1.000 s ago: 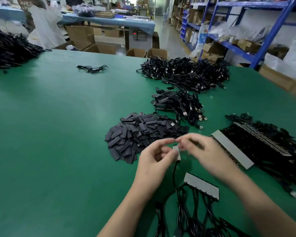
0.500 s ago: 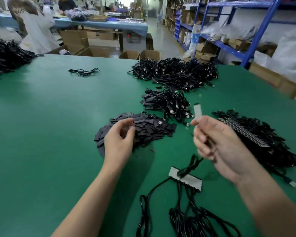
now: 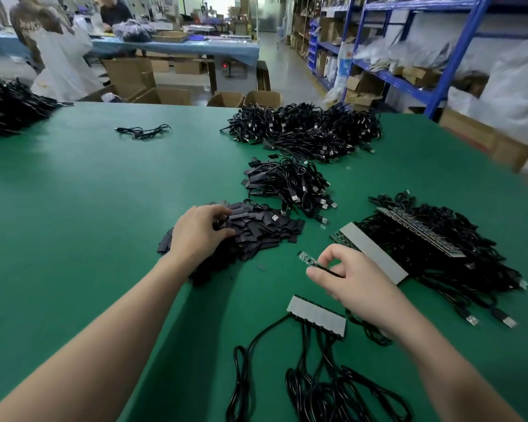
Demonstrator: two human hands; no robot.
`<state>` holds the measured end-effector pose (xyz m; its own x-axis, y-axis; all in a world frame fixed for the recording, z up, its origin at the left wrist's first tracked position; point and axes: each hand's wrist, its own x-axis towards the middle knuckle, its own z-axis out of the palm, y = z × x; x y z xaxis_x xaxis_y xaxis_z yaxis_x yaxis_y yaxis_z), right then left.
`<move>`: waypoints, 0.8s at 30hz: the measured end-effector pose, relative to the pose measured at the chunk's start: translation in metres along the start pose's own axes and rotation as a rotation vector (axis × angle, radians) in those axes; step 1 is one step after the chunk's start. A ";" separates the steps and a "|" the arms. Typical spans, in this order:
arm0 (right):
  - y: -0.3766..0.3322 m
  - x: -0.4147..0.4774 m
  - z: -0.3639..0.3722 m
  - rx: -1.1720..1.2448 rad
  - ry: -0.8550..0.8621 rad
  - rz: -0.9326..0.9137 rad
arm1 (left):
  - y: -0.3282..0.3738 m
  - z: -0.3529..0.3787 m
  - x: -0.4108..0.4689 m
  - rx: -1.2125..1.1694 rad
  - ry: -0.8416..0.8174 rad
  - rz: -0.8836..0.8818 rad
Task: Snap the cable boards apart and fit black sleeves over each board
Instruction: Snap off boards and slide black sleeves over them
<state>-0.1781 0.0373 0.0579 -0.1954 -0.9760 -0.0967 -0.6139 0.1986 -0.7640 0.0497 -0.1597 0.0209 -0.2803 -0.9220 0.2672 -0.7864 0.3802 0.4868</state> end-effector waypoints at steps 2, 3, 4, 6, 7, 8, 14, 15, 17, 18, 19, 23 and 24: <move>0.003 0.002 0.006 0.095 -0.045 0.020 | -0.004 0.002 -0.001 -0.045 0.027 -0.005; 0.003 0.003 0.009 0.132 -0.063 0.023 | -0.006 0.003 -0.003 -0.052 0.032 -0.005; 0.004 0.004 0.012 0.156 -0.071 0.022 | -0.008 0.004 -0.004 -0.057 0.035 -0.001; 0.006 0.006 0.018 0.179 -0.072 0.010 | -0.012 0.006 -0.007 -0.067 0.049 0.029; 0.007 0.007 0.020 0.195 -0.074 0.000 | -0.013 0.006 -0.009 -0.073 0.070 0.049; 0.009 0.009 0.022 0.216 -0.077 -0.011 | -0.013 0.006 -0.012 -0.090 0.107 0.065; 0.020 0.013 0.028 0.497 -0.133 -0.047 | 0.037 0.003 -0.065 -0.763 0.061 0.069; 0.021 0.013 0.028 0.560 -0.160 -0.051 | 0.049 0.007 -0.077 -0.826 -0.039 0.101; 0.022 0.014 0.028 0.632 -0.198 -0.070 | 0.066 0.016 -0.098 -0.905 -0.169 0.148; 0.022 0.014 0.027 0.647 -0.199 -0.080 | 0.071 0.019 -0.104 -0.938 -0.188 0.141; 0.023 0.013 0.026 0.648 -0.186 -0.087 | 0.072 0.021 -0.109 -0.965 -0.186 0.125; 0.030 0.010 0.025 0.619 -0.104 -0.069 | 0.069 0.023 -0.117 -0.967 -0.167 0.160; 0.031 0.010 0.026 0.609 -0.095 -0.065 | 0.069 0.023 -0.119 -0.963 -0.163 0.169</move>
<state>-0.1797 0.0316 0.0167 -0.0862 -0.9937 -0.0722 -0.0702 0.0784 -0.9945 0.0158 -0.0257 0.0034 -0.4768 -0.8215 0.3128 0.0342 0.3383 0.9404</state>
